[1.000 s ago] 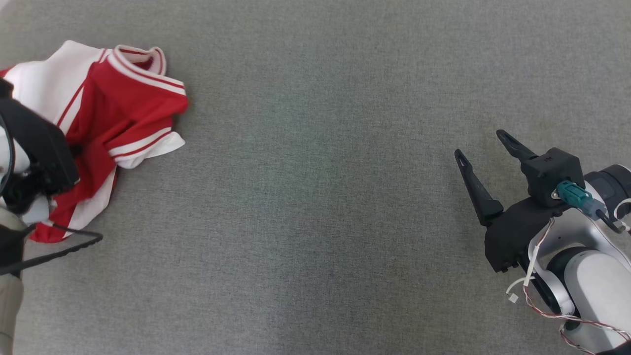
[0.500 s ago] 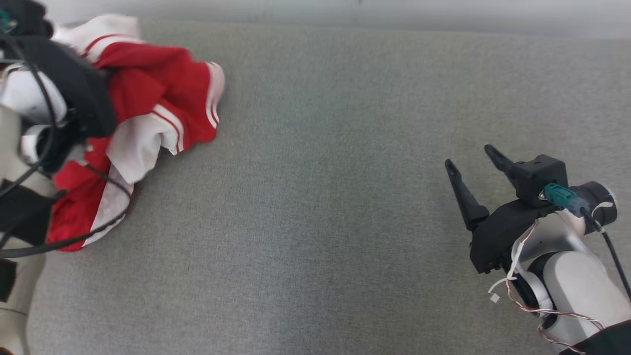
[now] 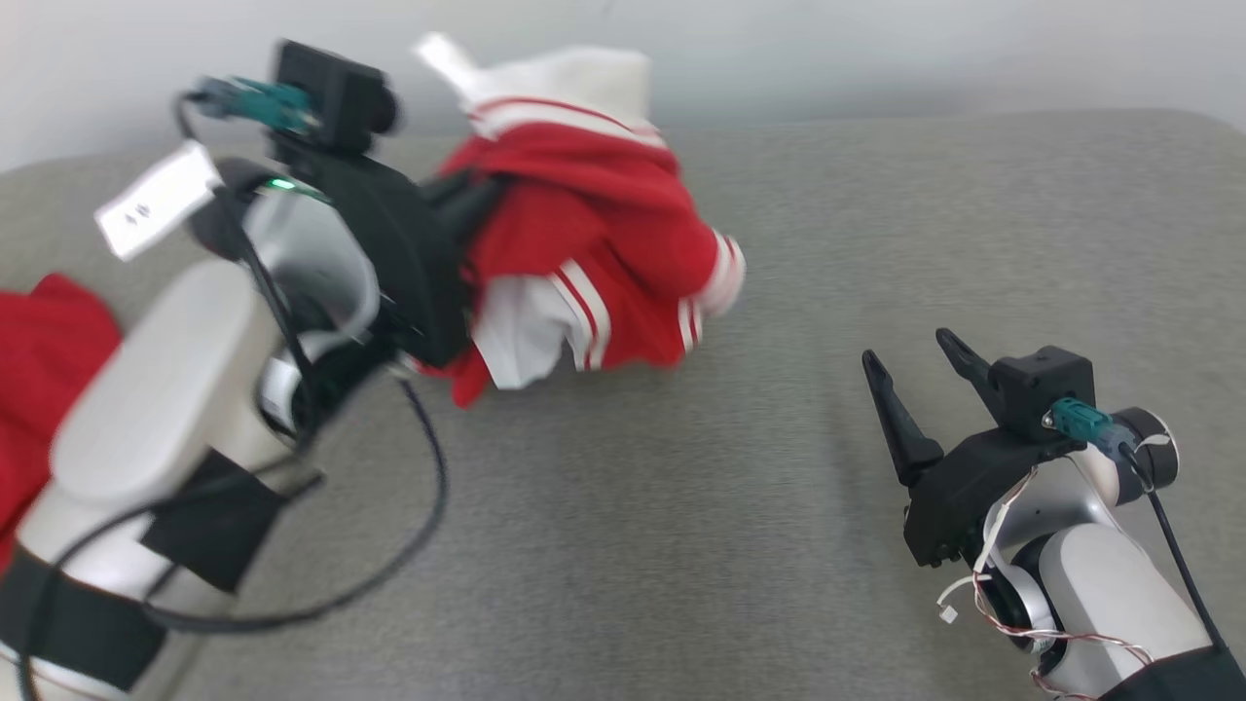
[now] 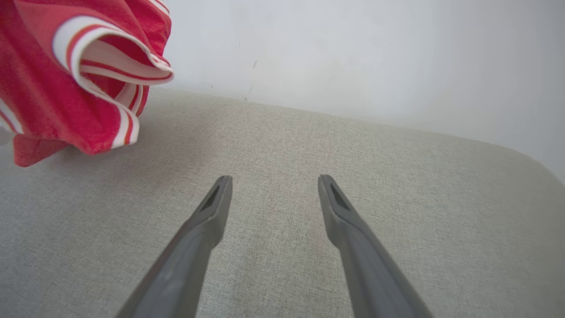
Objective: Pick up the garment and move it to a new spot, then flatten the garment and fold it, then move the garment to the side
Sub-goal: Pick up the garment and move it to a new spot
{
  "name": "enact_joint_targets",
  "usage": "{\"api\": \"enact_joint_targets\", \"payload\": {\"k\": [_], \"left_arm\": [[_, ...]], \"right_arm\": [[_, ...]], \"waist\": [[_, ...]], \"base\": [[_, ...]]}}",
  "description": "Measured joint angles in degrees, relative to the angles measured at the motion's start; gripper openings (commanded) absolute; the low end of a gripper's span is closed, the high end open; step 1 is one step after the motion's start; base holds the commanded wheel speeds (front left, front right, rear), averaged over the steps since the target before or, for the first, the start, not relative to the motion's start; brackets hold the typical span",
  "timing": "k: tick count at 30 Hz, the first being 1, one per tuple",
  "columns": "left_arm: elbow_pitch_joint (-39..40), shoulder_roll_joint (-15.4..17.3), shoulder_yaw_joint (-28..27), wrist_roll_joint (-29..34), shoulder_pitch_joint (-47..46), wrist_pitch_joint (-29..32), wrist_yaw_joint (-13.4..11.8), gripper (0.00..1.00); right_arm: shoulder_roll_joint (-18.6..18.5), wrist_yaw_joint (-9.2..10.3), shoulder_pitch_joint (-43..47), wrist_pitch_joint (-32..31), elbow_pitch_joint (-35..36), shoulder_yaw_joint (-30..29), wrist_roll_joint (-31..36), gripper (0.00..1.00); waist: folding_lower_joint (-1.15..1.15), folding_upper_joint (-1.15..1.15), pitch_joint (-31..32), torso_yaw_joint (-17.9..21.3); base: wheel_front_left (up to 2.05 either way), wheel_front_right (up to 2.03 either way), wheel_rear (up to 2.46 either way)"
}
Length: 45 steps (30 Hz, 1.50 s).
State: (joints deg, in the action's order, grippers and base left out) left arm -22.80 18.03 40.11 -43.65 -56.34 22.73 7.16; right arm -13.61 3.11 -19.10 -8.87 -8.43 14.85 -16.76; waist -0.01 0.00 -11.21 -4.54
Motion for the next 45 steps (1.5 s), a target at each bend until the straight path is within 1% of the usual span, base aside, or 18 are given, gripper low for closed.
{"api": "enact_joint_targets", "payload": {"k": [3,8,12,14,16,17,20,21,23,26,29,30,31,33,35,37,43,45], "left_arm": [[3.94,-1.11,2.14,-1.78,1.64,-1.07,-0.01,0.00],[7.46,-3.14,6.17,-3.60,5.89,-1.82,-0.01,0.00],[6.57,-5.37,10.02,-3.80,11.65,-2.19,-0.01,0.00],[5.53,-5.52,11.88,-3.32,14.77,-2.38,-0.01,0.00],[4.33,-5.78,12.68,-3.43,18.18,-2.97,-0.01,0.00],[2.60,-6.33,14.02,-3.50,20.44,-3.60,0.00,0.00],[-0.24,-7.44,16.06,-3.12,21.56,-3.89,-0.01,0.00],[-1.34,-7.64,16.40,-2.60,21.61,-4.14,-0.01,0.00],[-4.19,-6.95,18.59,1.10,21.18,-3.87,0.01,0.00],[-7.43,-5.88,18.47,1.56,21.27,-4.20,0.01,0.00],[-8.59,-7.67,17.60,1.02,21.52,-5.70,-0.02,0.00],[-8.77,-8.69,17.34,0.41,21.67,-6.25,-0.02,0.87],[-8.98,-9.64,17.05,-0.01,21.74,-6.89,-0.05,1.00],[-8.98,-10.95,16.02,-0.27,21.75,-8.54,-0.10,1.00],[-8.76,-11.47,15.11,-0.51,21.78,-10.14,-0.18,1.00],[-8.49,-11.57,13.90,-0.66,21.78,-12.16,-0.94,1.00],[-8.62,-9.36,12.34,1.46,21.75,-16.23,-4.61,1.00],[-8.11,-8.91,11.38,1.46,21.92,-17.79,-5.37,1.00]], "right_arm": [[0.27,0.18,0.69,0.87,-0.70,-0.19,-0.37,1.00],[0.24,0.40,2.33,1.92,-1.14,-0.66,-0.82,1.00],[-0.18,0.47,3.53,2.92,-0.93,-1.94,-0.91,1.00],[-0.27,0.49,3.91,3.25,-0.76,-2.18,-0.98,1.00],[-0.29,0.51,4.03,3.64,-0.43,-2.50,-1.26,1.00],[-0.36,0.71,4.03,3.88,-0.52,-2.92,-1.35,1.00],[-0.64,0.75,3.91,4.21,-0.73,-3.09,-1.37,1.00],[-0.59,0.75,3.78,4.36,-0.74,-2.90,-1.37,1.00],[-0.42,0.62,3.27,4.36,-0.93,-2.42,-1.37,1.00],[0.41,0.22,2.12,4.38,-1.21,-1.38,-1.37,1.00],[0.22,-0.01,2.05,4.69,-1.35,-1.75,-1.85,1.00],[0.05,-0.13,2.12,4.69,-1.59,-1.83,-2.16,1.00],[0.05,-0.25,2.19,4.69,-1.78,-1.89,-2.64,1.00],[0.42,-0.80,2.19,4.69,-2.12,-1.86,-3.47,1.00],[0.67,-1.29,2.18,4.66,-2.56,-1.77,-3.91,1.00],[0.71,-2.27,2.13,4.25,-3.34,-1.71,-4.90,1.00],[0.82,-4.43,1.26,1.75,-7.15,-0.64,-6.60,1.00],[0.74,-4.88,0.65,1.14,-8.39,-0.63,-6.88,1.00]], "waist": [[0.00,0.00,0.85,2.31],[-0.01,-0.01,2.05,6.00],[0.00,0.00,2.52,8.32],[0.00,0.00,2.57,9.06],[-0.01,-0.01,2.30,9.38],[0.00,0.00,1.92,9.31],[0.00,0.00,1.65,8.70],[0.00,0.00,1.62,8.47],[0.00,0.00,1.58,8.00],[0.01,0.00,1.79,7.57],[0.00,0.00,1.97,7.08],[0.00,0.00,2.03,6.86],[0.01,0.00,2.09,6.59],[0.00,0.00,2.25,6.02],[0.00,0.00,2.47,5.40],[0.00,0.00,2.74,4.72],[0.00,0.00,4.00,2.55],[0.00,0.00,4.49,1.77]], "base": [[0.00,0.00,0.00],[0.00,0.00,0.00],[0.00,0.00,0.00],[0.00,0.00,0.00],[0.00,0.00,0.00],[0.00,0.00,0.00],[0.00,0.00,0.00],[0.00,0.00,0.00],[0.00,0.00,0.00],[0.00,0.00,0.00],[0.00,0.00,0.00],[0.00,0.00,0.00],[0.00,0.00,0.00],[0.00,0.00,0.00],[0.00,0.00,0.00],[0.00,0.00,0.00],[0.00,0.00,0.00],[0.00,0.00,0.00]]}}
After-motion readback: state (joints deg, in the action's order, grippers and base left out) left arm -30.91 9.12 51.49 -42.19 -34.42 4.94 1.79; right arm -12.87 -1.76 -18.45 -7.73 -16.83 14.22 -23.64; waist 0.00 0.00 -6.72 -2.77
